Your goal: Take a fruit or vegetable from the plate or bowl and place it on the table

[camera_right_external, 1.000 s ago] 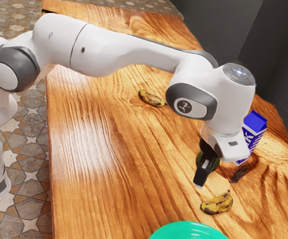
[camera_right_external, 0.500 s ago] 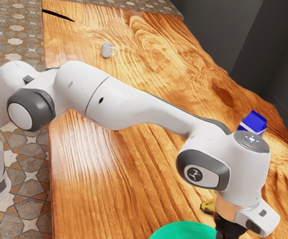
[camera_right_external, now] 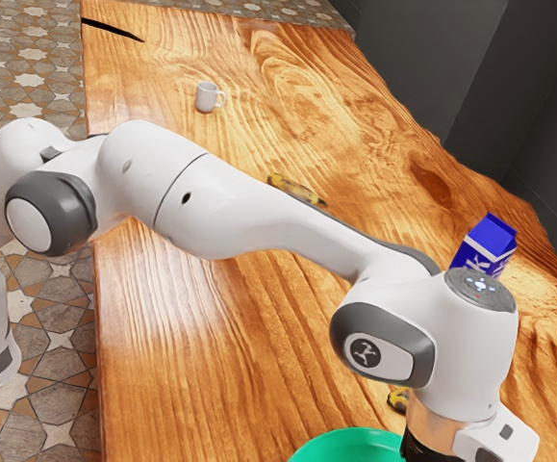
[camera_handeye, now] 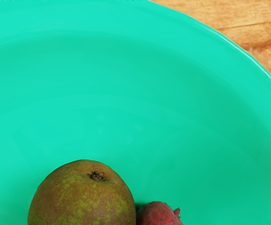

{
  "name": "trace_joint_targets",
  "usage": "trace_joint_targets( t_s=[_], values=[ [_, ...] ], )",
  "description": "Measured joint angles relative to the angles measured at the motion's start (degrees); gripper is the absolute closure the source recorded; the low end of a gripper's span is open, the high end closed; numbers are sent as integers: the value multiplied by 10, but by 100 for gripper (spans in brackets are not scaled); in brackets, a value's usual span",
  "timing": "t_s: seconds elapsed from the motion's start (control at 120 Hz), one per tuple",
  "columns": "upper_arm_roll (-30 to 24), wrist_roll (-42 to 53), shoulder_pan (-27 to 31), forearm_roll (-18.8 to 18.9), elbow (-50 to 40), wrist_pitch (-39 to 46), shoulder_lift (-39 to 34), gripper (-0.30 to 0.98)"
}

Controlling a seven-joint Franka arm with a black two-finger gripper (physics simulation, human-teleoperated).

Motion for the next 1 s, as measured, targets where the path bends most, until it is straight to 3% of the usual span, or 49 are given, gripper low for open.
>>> trace_joint_targets(
  t_s=[0.567,1.0],
  values=[
    [13,130,-2,-22,-3,-17,-1,0],
    [29,224,2,-70,-24,-29,1,0]
  ],
)
